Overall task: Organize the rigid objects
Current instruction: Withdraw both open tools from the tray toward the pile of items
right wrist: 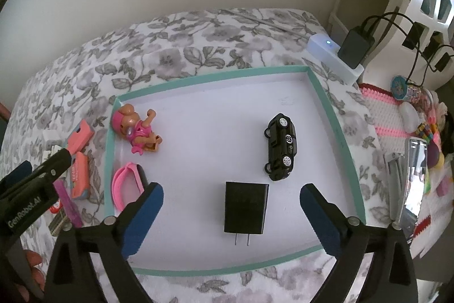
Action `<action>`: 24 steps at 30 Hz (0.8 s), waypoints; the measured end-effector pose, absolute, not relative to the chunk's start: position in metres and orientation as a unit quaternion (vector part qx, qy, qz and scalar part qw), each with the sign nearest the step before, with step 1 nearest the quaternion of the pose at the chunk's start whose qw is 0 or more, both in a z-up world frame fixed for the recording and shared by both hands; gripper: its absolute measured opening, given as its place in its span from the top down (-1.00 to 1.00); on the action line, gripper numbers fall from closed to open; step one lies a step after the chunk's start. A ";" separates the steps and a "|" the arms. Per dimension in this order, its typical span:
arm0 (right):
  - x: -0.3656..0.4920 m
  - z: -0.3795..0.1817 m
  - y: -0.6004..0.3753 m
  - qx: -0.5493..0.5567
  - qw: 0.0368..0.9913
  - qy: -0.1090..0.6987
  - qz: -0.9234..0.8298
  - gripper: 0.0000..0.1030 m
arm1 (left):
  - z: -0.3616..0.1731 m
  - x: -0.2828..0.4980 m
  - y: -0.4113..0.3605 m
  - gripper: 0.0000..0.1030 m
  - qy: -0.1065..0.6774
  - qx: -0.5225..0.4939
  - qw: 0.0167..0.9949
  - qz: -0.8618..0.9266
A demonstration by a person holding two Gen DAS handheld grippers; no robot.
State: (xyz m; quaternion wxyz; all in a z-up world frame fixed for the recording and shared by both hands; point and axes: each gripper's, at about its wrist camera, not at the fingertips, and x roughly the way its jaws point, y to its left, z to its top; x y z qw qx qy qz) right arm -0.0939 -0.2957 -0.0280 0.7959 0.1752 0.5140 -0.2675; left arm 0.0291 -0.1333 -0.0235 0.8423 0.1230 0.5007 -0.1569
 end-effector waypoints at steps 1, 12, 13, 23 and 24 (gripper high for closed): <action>-0.094 -0.028 -0.295 0.175 0.796 0.514 -0.268 -0.96 | -0.024 0.030 -0.132 -0.82 0.502 0.122 0.842 -0.156; -0.089 -0.029 -0.290 0.167 0.797 0.517 -0.266 -1.00 | -0.021 0.043 -0.105 -0.83 0.503 0.104 0.847 -0.136; -0.088 -0.028 -0.288 0.166 0.797 0.516 -0.264 -1.00 | -0.020 0.045 -0.101 -0.83 0.504 0.102 0.847 -0.135; -0.065 -0.019 -0.250 0.145 0.820 0.510 -0.214 -1.00 | -0.013 0.058 -0.052 -0.83 0.512 0.106 0.847 -0.094; -0.062 -0.019 -0.244 0.141 0.823 0.510 -0.207 -1.00 | -0.014 0.059 -0.049 -0.83 0.514 0.107 0.846 -0.092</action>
